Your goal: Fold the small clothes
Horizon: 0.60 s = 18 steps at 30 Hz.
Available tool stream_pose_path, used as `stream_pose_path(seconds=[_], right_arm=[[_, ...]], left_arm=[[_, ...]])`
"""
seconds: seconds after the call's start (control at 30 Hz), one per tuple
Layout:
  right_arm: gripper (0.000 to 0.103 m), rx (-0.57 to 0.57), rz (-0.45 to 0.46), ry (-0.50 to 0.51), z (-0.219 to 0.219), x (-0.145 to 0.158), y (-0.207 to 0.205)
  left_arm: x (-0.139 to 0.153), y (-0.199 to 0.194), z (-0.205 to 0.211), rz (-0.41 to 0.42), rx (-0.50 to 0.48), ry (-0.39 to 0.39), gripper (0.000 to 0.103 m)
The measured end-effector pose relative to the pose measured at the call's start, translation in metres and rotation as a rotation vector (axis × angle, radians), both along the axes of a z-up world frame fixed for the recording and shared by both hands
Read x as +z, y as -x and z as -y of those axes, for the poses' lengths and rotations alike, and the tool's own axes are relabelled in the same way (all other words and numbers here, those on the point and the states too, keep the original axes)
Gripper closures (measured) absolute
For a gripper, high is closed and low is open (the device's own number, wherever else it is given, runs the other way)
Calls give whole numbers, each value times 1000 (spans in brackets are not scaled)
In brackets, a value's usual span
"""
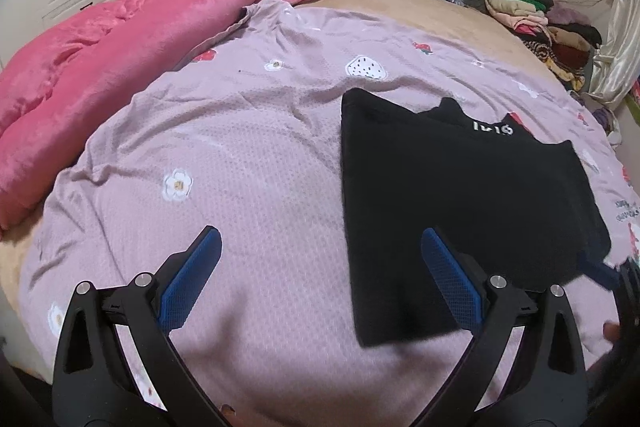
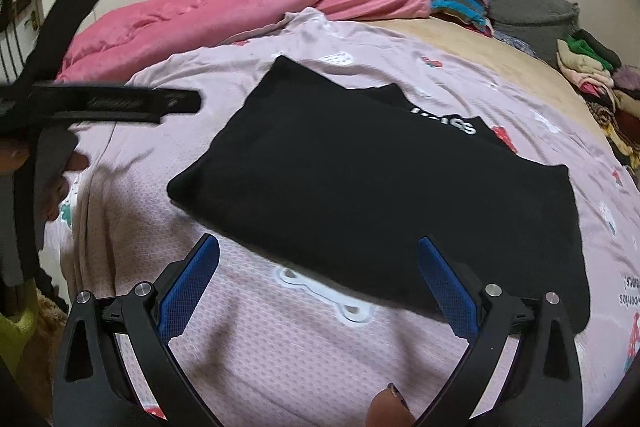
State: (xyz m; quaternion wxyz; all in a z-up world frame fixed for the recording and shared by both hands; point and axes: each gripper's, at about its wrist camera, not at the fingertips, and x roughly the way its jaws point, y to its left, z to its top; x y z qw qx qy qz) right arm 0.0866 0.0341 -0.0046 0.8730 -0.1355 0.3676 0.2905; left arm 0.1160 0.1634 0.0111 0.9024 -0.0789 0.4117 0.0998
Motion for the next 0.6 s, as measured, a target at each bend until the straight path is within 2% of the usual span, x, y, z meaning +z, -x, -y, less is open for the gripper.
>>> stream_pose_path(seconds=[0.3,0.6], right_arm=[[5,60,37,105,-38,-20,0],[5,100,132,231,-69,-40,3]], left_arm=[[-11,-39,-6,-34,-4,-20,10],[-24,-68,-14,-58,-5,-34,10]])
